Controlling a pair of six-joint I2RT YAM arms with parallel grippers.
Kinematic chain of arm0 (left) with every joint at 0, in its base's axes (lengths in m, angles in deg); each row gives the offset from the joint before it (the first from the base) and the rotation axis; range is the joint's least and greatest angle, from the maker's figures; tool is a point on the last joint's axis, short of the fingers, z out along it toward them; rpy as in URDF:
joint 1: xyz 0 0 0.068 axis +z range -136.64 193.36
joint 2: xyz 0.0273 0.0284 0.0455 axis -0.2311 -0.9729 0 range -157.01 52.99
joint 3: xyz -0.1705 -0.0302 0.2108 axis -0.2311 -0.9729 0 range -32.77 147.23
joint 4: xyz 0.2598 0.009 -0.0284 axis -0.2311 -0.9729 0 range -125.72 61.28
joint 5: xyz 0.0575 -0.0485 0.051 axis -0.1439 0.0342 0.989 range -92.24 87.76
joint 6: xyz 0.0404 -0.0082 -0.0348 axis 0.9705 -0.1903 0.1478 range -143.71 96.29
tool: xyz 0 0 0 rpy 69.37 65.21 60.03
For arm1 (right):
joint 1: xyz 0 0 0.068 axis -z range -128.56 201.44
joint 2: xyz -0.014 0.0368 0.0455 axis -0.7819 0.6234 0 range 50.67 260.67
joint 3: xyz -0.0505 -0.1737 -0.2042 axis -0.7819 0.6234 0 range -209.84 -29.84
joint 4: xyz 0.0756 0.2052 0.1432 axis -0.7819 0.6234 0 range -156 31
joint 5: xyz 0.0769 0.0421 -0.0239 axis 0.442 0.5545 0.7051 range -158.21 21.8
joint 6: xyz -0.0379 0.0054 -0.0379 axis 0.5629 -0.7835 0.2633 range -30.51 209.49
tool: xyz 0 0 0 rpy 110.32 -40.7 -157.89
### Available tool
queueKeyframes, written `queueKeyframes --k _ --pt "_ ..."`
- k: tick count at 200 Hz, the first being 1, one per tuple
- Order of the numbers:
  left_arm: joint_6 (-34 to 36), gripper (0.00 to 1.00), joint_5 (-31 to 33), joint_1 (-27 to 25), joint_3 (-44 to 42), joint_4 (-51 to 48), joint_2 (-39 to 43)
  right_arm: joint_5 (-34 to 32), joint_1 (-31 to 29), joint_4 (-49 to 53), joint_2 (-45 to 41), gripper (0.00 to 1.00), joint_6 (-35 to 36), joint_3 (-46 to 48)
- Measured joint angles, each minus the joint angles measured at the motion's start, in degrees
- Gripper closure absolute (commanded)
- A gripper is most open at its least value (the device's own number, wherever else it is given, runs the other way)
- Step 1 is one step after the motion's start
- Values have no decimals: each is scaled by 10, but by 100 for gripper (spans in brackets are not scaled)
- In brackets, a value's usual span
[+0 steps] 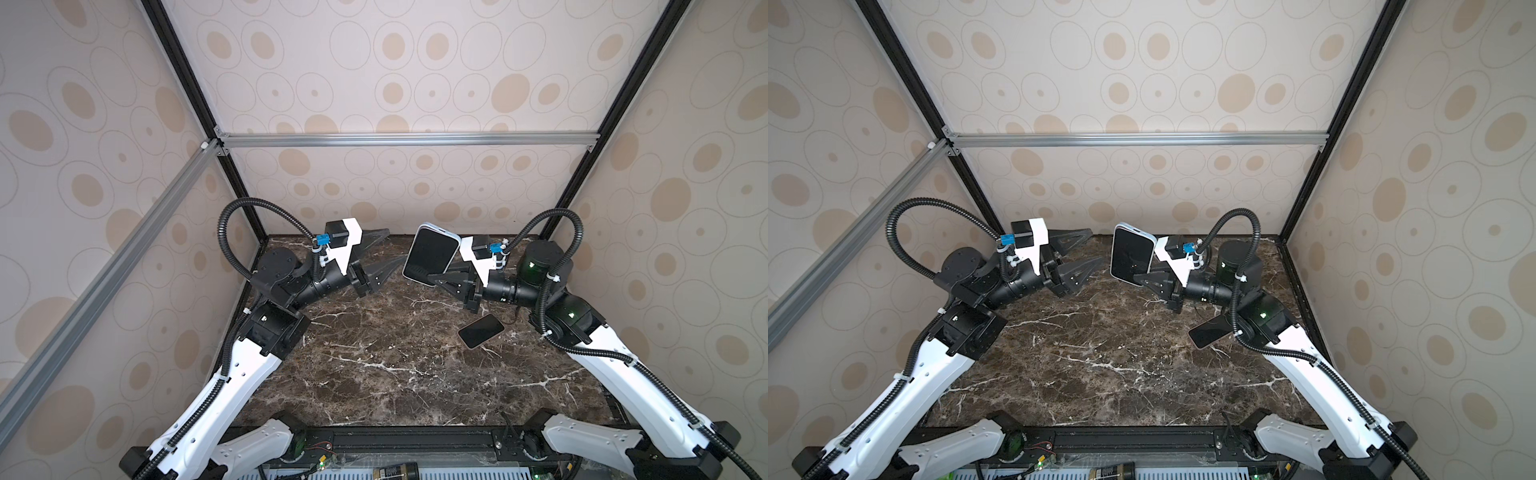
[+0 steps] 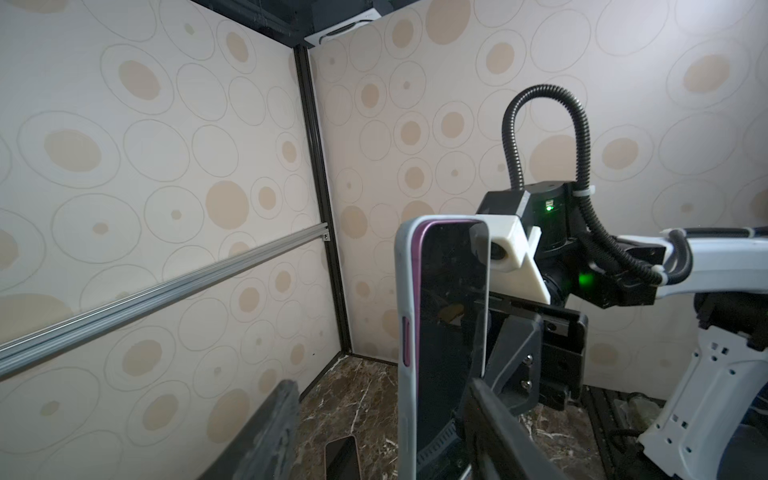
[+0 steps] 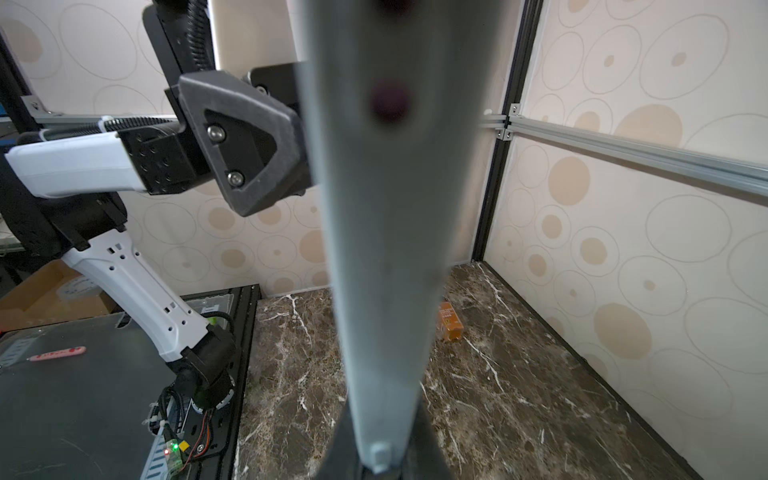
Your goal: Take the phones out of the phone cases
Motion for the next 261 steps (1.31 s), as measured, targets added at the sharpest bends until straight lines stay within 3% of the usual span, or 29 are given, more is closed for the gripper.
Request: queueKeyframes --k 67,116,183,261 --pt "143 39 162 -106 5 -62 -8 -119 3 108 -2 100 51 -24" --pt "196 43 241 -159 4 -63 -11 -199 -33 154 -2 100 89 -24" --pt "219 46 282 -174 2 -52 -16 -249 -66 157 -12 100 112 -17" --pt "223 52 290 -178 2 -51 -23 -247 -68 154 -16 100 116 -16"
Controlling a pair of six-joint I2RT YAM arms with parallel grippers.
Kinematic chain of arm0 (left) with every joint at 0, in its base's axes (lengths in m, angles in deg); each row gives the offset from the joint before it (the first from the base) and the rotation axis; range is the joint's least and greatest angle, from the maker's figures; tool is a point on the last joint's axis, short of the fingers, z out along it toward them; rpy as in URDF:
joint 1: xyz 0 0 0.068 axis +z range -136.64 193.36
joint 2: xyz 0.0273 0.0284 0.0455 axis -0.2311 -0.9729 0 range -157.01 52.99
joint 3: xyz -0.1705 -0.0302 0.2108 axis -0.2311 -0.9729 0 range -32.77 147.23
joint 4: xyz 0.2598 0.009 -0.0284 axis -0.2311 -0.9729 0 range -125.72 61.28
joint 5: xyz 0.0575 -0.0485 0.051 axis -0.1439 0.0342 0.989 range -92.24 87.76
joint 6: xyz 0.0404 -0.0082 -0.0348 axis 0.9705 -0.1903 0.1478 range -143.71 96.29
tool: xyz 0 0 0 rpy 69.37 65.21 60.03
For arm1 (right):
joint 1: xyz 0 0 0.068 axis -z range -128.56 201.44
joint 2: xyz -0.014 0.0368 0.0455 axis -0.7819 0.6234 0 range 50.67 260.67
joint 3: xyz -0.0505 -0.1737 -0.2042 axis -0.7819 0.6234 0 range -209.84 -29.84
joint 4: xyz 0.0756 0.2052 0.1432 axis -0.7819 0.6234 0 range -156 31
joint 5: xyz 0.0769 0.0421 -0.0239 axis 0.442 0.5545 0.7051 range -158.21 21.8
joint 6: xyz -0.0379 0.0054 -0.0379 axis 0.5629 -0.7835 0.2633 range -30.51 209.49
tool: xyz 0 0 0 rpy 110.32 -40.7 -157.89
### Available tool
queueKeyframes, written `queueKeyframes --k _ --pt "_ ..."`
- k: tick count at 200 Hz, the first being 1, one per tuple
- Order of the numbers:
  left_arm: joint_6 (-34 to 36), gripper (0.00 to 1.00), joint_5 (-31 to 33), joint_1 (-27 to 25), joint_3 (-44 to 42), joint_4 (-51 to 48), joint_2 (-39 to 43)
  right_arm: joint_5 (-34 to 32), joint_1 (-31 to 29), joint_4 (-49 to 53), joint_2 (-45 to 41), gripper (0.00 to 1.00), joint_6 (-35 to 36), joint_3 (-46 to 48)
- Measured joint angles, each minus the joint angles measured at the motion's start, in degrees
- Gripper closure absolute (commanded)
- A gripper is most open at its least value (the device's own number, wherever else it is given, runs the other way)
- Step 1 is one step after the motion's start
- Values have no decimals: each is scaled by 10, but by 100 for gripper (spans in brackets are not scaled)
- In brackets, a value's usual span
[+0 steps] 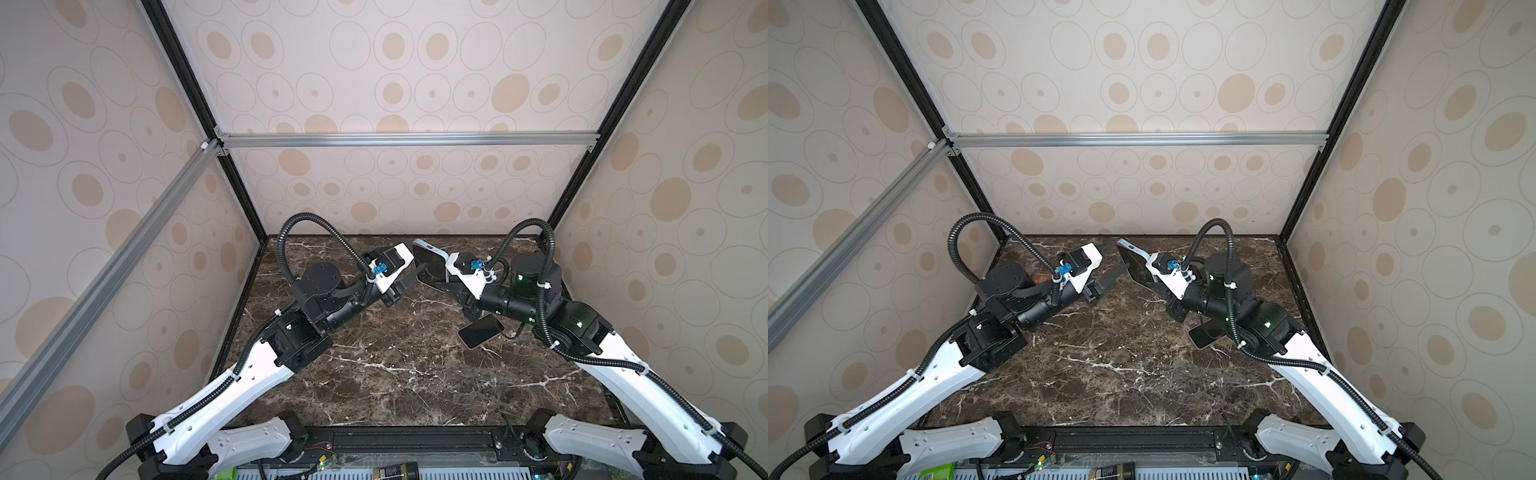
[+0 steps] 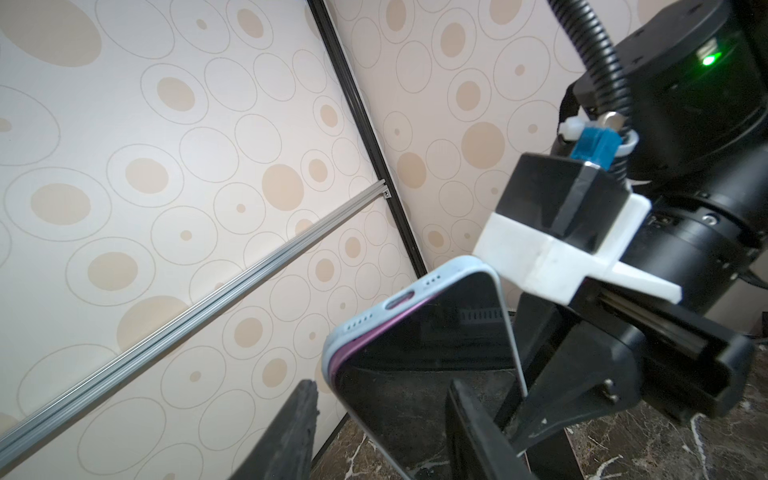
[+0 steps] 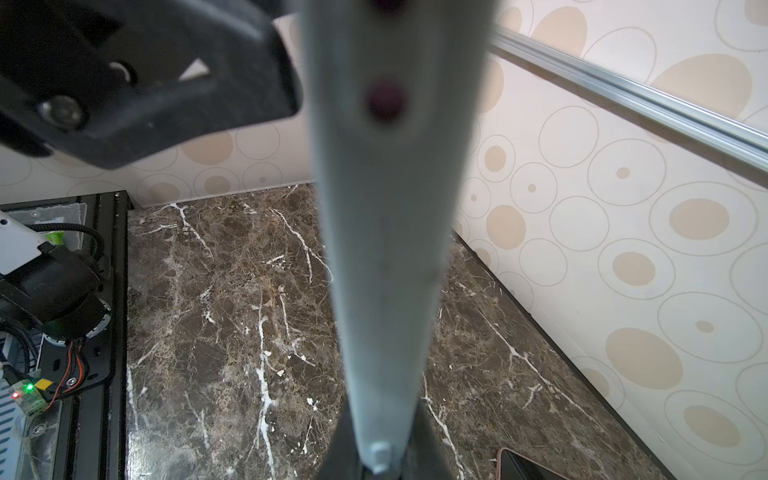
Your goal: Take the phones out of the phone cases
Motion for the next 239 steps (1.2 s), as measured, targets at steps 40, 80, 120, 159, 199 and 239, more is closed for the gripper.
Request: queueKeyframes --k 40,80,120,159,199,239 --pt "0 55 0 -2 0 2 -1 4 0 1 0 100 1 0" --pt "0 57 0 -3 0 8 -3 10 0 4 0 100 0 0" --pt "0 61 1 -3 0 8 -3 12 0 7 0 100 0 0" --pt "0 63 0 -3 0 8 -5 16 0 8 0 100 1 0" --pt "0 66 5 -2 2 7 -13 24 2 19 0 100 1 0" --pt "0 66 2 -2 12 -3 -19 40 6 17 0 100 4 2"
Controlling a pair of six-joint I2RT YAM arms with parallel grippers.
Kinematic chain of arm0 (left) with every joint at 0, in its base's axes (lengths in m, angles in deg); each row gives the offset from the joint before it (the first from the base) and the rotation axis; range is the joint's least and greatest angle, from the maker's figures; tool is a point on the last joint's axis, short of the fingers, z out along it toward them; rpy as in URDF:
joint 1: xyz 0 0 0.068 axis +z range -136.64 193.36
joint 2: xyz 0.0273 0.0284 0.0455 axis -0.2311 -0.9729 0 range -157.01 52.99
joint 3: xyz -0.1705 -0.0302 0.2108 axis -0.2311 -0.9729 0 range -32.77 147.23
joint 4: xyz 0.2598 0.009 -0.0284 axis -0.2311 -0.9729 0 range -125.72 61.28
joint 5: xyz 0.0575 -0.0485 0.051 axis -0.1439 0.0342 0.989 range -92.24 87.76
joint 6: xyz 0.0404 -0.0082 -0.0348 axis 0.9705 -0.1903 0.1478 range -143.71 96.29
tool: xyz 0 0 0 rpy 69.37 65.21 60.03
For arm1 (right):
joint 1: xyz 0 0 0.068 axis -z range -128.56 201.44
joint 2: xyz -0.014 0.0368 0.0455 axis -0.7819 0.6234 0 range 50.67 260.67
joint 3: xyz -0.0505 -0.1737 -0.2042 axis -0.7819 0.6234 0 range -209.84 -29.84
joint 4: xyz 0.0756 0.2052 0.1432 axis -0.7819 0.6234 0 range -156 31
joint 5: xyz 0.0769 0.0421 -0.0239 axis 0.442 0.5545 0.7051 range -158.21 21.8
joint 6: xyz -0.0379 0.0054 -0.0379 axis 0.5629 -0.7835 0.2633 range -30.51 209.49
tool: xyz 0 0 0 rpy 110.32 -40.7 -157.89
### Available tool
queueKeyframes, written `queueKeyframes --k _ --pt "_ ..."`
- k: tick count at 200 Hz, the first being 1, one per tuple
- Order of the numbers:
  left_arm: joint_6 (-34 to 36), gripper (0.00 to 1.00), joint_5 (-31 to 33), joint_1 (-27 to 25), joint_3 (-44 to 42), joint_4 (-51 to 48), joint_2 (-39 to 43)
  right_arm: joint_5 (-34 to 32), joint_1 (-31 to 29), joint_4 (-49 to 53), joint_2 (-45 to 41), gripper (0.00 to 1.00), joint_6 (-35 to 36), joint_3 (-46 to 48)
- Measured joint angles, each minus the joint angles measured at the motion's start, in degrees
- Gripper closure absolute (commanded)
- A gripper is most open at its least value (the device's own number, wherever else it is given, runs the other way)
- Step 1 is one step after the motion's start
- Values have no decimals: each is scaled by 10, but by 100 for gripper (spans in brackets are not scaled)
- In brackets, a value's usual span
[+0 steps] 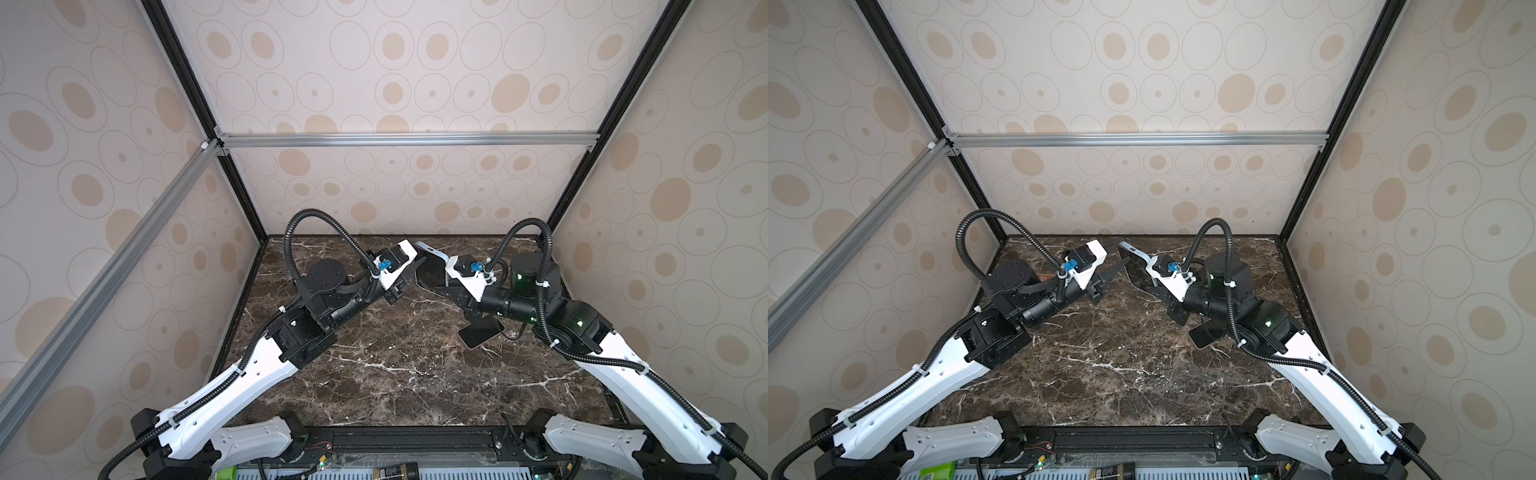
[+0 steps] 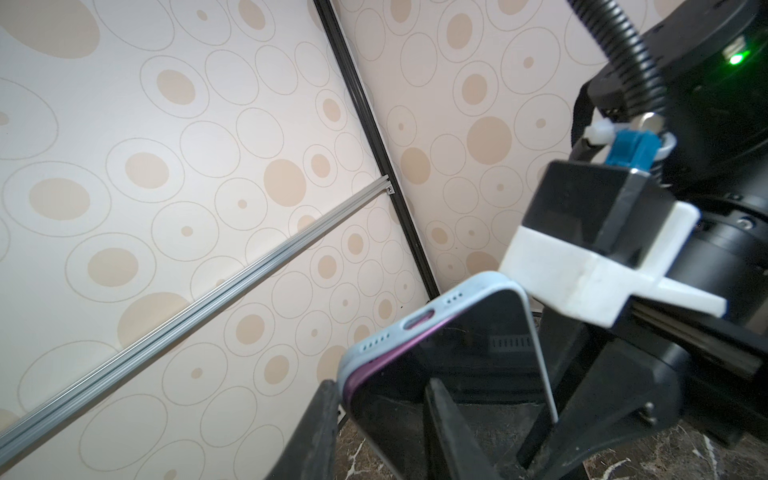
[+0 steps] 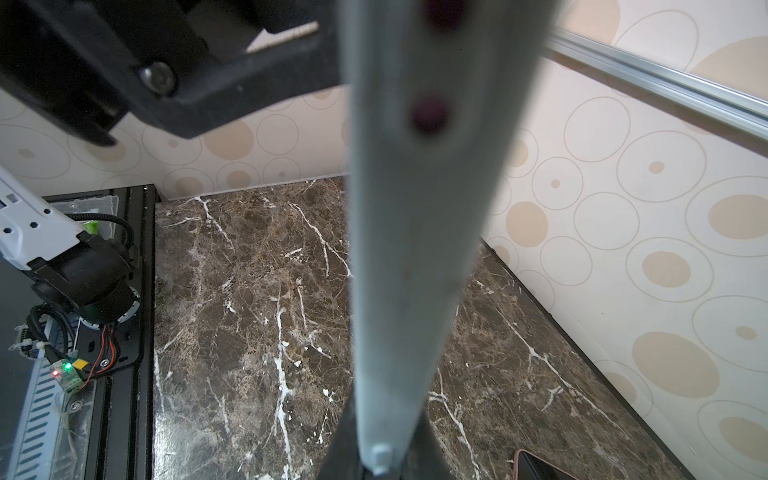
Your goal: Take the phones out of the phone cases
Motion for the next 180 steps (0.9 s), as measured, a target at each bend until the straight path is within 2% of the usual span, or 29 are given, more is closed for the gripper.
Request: queueKeyframes --k 63,92,180 --pt "6 66 -23 4 23 -48 -3 13 2 -2 -6 100 17 9" --pt "11 63 -40 9 27 -66 -3 19 2 -2 -7 100 30 11" --pt "11 63 -140 51 28 -95 -3 23 3 20 -7 100 56 11"
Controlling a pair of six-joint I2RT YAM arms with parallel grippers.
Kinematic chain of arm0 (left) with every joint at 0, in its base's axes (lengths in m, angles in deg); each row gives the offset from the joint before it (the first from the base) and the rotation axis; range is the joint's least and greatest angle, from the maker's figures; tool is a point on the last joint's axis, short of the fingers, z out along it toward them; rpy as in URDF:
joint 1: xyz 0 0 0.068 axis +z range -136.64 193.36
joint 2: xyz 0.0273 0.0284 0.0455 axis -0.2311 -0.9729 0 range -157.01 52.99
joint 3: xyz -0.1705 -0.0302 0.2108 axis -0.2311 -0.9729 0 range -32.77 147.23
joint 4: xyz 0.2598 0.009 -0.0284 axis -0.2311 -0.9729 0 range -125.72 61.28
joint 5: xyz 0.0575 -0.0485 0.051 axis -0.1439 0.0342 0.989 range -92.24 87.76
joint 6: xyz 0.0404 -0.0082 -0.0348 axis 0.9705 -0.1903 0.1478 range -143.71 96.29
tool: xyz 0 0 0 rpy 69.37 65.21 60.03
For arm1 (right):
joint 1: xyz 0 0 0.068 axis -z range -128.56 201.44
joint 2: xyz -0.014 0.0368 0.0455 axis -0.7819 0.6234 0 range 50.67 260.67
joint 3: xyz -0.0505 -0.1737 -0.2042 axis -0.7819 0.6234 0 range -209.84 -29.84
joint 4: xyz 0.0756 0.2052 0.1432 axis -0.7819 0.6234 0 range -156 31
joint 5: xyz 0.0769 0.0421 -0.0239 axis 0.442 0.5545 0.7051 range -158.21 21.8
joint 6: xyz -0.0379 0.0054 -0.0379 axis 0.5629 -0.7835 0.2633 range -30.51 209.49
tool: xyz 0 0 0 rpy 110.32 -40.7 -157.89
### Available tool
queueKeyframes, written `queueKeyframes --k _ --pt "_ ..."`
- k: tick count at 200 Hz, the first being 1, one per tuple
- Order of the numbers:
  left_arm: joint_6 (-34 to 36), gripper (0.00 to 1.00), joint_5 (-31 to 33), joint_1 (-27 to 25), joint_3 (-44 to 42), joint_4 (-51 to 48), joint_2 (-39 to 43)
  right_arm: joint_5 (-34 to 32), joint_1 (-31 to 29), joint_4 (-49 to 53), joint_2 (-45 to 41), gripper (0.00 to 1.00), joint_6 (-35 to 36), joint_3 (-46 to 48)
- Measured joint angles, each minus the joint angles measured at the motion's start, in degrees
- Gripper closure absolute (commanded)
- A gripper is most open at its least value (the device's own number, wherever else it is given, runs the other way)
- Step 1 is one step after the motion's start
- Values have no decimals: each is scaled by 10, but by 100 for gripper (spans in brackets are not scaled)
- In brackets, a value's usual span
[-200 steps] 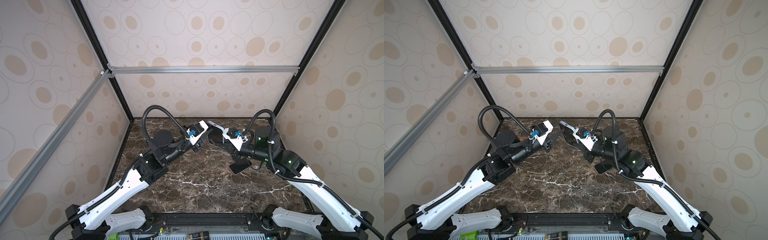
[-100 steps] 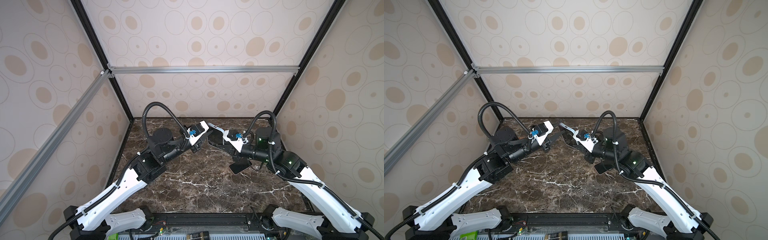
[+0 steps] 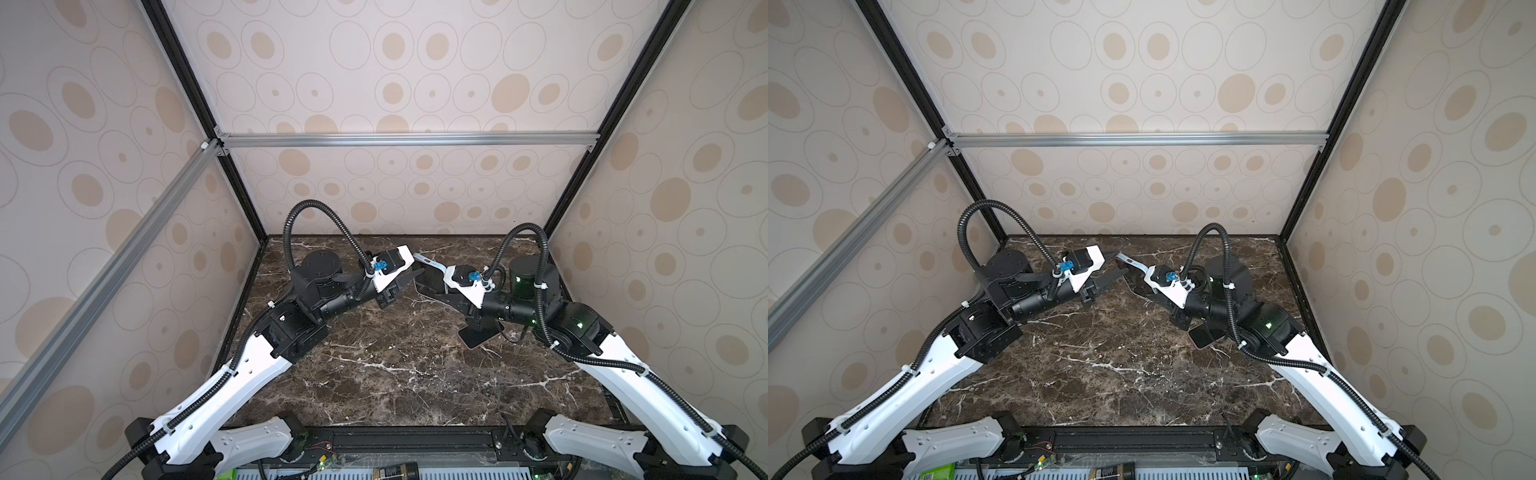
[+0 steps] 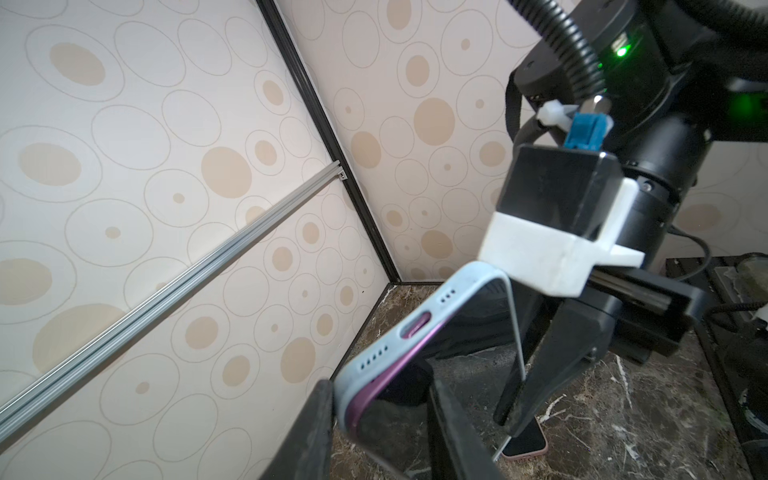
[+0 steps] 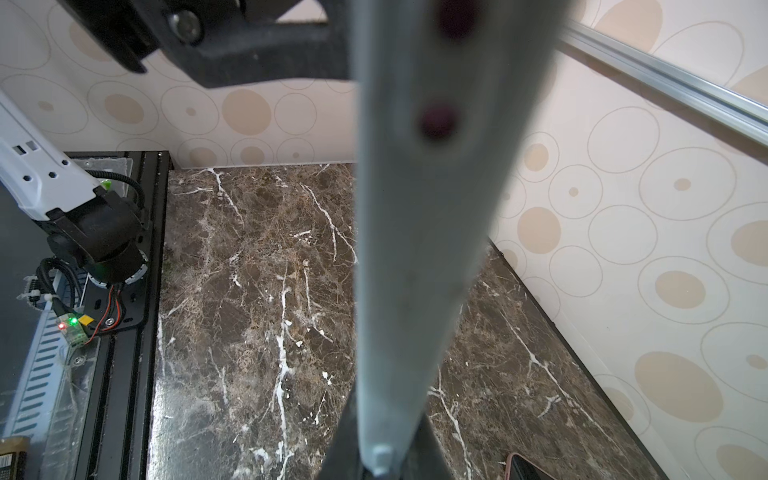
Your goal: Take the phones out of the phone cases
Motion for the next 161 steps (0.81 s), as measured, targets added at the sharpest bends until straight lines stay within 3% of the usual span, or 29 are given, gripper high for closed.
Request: queueKeyframes --k 36,65,100,129,161 --pt "-1 62 -42 17 0 -4 4 3 0 4 0 100 9 0" --pt "-17 46 -48 19 -12 -1 8 10 -4 -11 0 100 10 1" --pt "-47 23 14 19 -57 23 17 -2 -11 -57 -10 100 4 20" --pt "-57 25 64 19 -80 56 39 -37 -12 -74 -14 100 -23 28" --pt "-57 31 73 19 -99 105 70 -76 -12 -75 -6 100 -51 28"
